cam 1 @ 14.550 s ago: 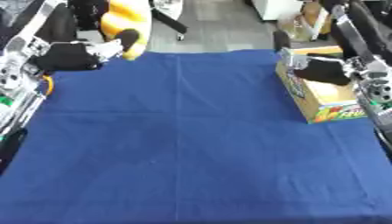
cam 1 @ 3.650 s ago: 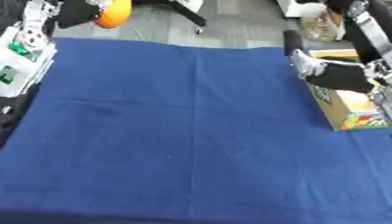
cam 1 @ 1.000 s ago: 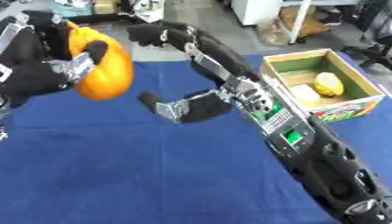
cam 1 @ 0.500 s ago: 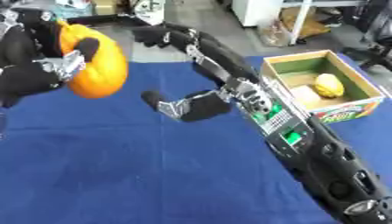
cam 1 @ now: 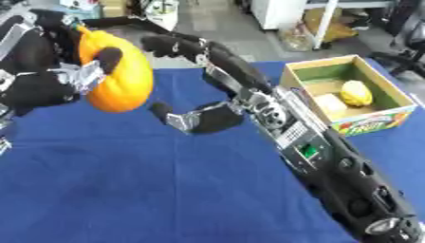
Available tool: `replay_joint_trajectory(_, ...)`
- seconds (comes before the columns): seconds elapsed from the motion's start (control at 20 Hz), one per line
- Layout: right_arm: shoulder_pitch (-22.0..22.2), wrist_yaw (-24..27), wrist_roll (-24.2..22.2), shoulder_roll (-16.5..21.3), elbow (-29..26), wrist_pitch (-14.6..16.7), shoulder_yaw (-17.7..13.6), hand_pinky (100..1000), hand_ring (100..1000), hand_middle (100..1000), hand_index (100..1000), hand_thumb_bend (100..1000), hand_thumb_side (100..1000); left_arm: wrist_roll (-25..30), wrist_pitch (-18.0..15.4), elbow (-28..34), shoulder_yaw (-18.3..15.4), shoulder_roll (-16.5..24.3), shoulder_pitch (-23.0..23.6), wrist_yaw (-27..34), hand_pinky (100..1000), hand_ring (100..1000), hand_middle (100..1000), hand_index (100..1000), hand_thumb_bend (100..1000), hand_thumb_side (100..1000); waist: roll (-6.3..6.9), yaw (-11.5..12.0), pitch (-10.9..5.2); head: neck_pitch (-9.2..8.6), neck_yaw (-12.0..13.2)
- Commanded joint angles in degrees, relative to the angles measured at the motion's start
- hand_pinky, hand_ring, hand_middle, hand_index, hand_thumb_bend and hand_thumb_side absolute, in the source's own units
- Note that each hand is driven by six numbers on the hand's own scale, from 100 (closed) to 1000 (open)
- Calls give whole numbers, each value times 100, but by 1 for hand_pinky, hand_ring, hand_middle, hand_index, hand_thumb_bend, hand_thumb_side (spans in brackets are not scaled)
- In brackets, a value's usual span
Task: Pick up the objects with one hand, pass them to the other hand, and then place them into the box on the other side of the table.
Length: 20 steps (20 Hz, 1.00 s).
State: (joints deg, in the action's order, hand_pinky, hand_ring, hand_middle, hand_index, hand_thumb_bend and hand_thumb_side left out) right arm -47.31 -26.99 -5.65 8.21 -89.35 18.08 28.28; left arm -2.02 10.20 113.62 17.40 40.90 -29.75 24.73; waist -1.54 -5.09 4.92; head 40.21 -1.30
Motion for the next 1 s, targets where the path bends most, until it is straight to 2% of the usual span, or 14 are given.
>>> replay_joint_trajectory(0.05, -105, -42, 42, -23, -98, 1, -40, 801, 810, 817, 929, 291, 326, -3, 72, 97, 24, 55, -101, 33, 229, 286, 239, 353, 350, 137, 89, -8, -125, -19, -1)
replay_joint_trajectory(0.2, -105, -69, 41, -41, -99, -5, -32, 800, 810, 812, 927, 285, 322, -66, 110, 97, 72, -6, -133, 83, 230, 286, 239, 354, 347, 136, 87, -13, -125, -14, -11)
replay_joint_trajectory(0.5, -101, -101, 15, -89, -14, 33, 24, 799, 808, 806, 901, 347, 324, -54, 122, 97, 151, -168, -279, 115, 232, 287, 240, 355, 343, 137, 83, -8, -128, 11, -10)
replay_joint_trajectory(0.7, -73, -40, 106, -15, -80, 39, 31, 796, 801, 793, 812, 349, 297, -73, 122, 97, 162, -237, -323, 96, 233, 287, 241, 355, 344, 137, 79, -14, -127, 19, -12)
replay_joint_trajectory(0.9, -63, 60, 258, 18, -171, -19, 46, 795, 794, 778, 712, 300, 241, -112, 167, 97, 175, -261, -322, 54, 234, 287, 240, 355, 346, 135, 78, -22, -122, 27, -31)
replay_joint_trajectory(1.0, -60, 100, 368, 27, -188, -63, 48, 790, 788, 764, 635, 259, 190, -136, 185, 97, 177, -264, -315, 47, 240, 287, 240, 355, 347, 135, 79, -25, -119, 32, -39)
